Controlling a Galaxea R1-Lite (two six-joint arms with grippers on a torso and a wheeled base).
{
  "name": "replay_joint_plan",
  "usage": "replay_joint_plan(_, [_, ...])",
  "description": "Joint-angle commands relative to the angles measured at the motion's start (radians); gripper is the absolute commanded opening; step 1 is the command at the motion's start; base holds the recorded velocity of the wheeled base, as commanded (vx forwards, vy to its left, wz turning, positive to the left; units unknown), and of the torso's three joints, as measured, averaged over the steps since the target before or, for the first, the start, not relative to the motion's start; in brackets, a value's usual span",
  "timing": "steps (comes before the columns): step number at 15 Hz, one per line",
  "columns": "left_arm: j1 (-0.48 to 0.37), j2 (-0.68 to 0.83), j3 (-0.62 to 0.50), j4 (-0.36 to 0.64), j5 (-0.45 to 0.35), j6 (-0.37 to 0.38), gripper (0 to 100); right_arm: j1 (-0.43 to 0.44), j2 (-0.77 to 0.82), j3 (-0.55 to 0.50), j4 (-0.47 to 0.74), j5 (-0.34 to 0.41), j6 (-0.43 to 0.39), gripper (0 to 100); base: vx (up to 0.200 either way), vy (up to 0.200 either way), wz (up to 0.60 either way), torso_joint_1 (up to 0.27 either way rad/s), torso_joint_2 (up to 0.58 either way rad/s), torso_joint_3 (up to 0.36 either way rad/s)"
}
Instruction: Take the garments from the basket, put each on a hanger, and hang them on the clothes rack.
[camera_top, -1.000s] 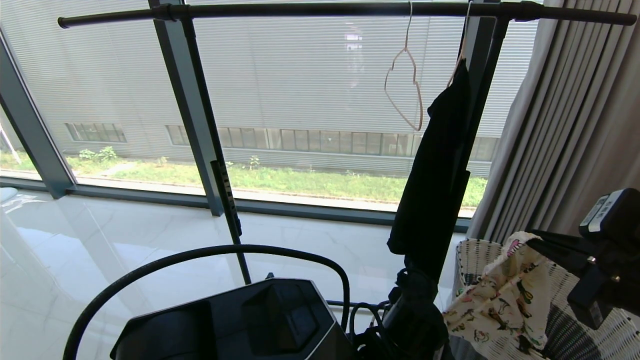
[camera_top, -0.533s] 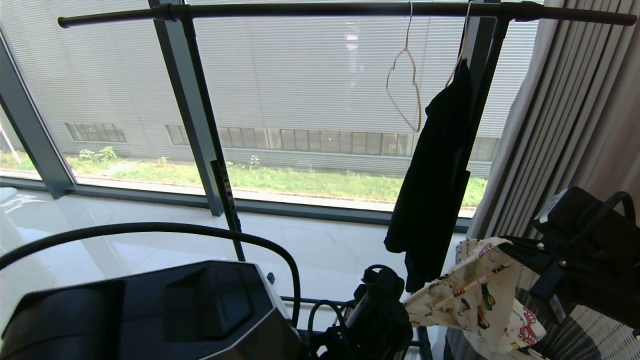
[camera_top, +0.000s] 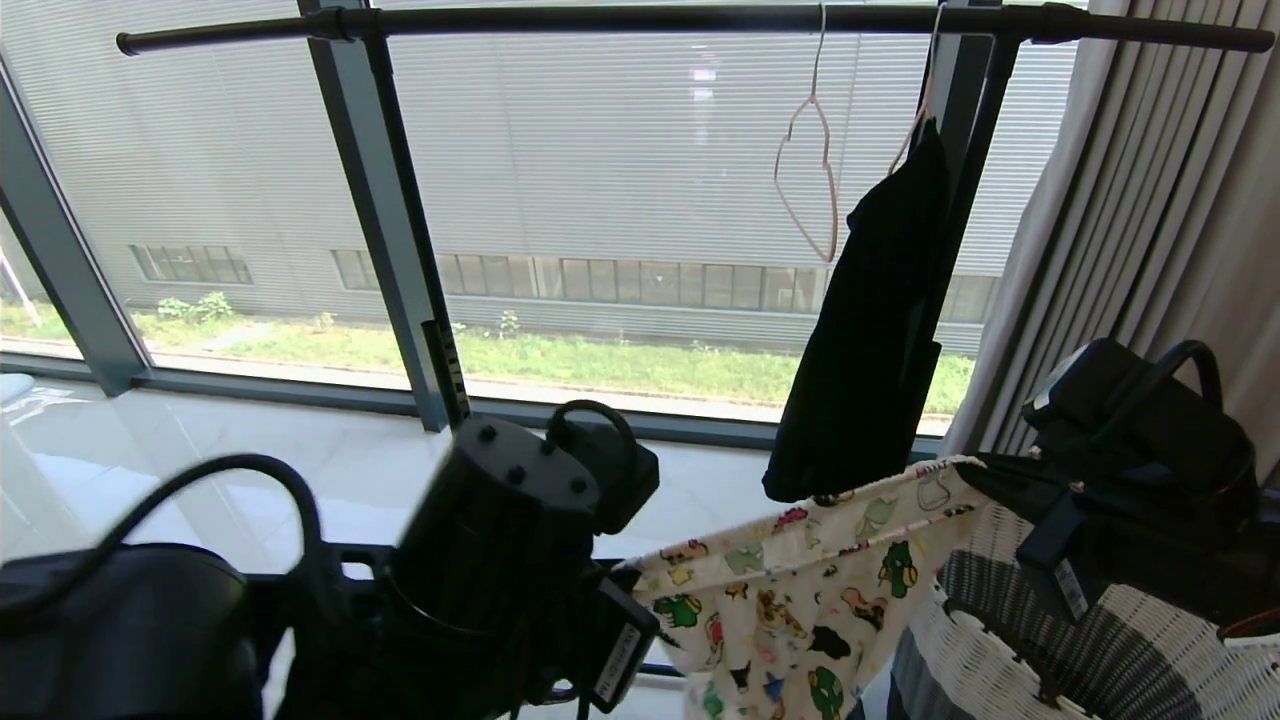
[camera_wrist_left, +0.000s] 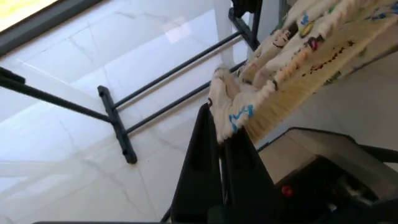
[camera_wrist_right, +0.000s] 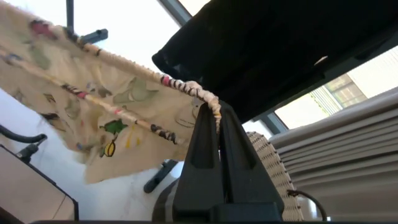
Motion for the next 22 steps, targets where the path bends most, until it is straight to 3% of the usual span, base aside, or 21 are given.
replay_joint_plan(1, [0.015, -0.247, -0.261, 0.315, 0.004, 0.022, 0, -0.003, -0.015, -0.066, 0.052, -0.001, -0.002, 0, 0.000, 0.000, 0.00, 0.000, 0.00, 0.000])
replay_joint_plan(2, [0.015, -0.255, -0.350, 0.418, 0.004, 0.023, 0, -0.008, -0.015, -0.120, 0.103, -0.001, -0.002, 0, 0.000, 0.000, 0.00, 0.000, 0.00, 0.000])
replay_joint_plan(4, [0.013, -0.259, -0.438, 0.510, 0.009, 0.026, 0, -0.011, -0.010, -0.220, 0.161, 0.000, -0.002, 0, 0.000, 0.000, 0.00, 0.000, 0.00, 0.000])
replay_joint_plan(8, [0.013, -0.263, -0.473, 0.532, 0.059, 0.088, 0, -0.011, -0.009, -0.359, 0.241, 0.002, -0.002, 0, 0.000, 0.000, 0.00, 0.000, 0.00, 0.000])
replay_joint_plan(12, [0.011, -0.267, -0.504, 0.532, 0.059, 0.120, 0, -0.012, -0.006, -0.405, 0.261, 0.002, -0.002, 0, 0.000, 0.000, 0.00, 0.000, 0.00, 0.000])
replay_joint_plan(15, [0.015, -0.256, -0.476, 0.496, 0.061, 0.192, 0, -0.021, -0.096, -0.343, 0.338, 0.004, -0.002, 0, 0.000, 0.000, 0.00, 0.000, 0.00, 0.000])
replay_joint_plan(18, [0.016, -0.209, -0.455, 0.305, 0.059, 0.197, 0, 0.026, -0.239, -0.310, 0.509, 0.017, -0.002, 0, 0.000, 0.000, 0.00, 0.000, 0.00, 0.000])
replay_joint_plan(22, [0.016, -0.200, -0.453, 0.283, 0.056, 0.264, 0, 0.104, -0.293, -0.310, 0.597, 0.017, -0.003, 0, 0.000, 0.000, 0.00, 0.000, 0.00, 0.000])
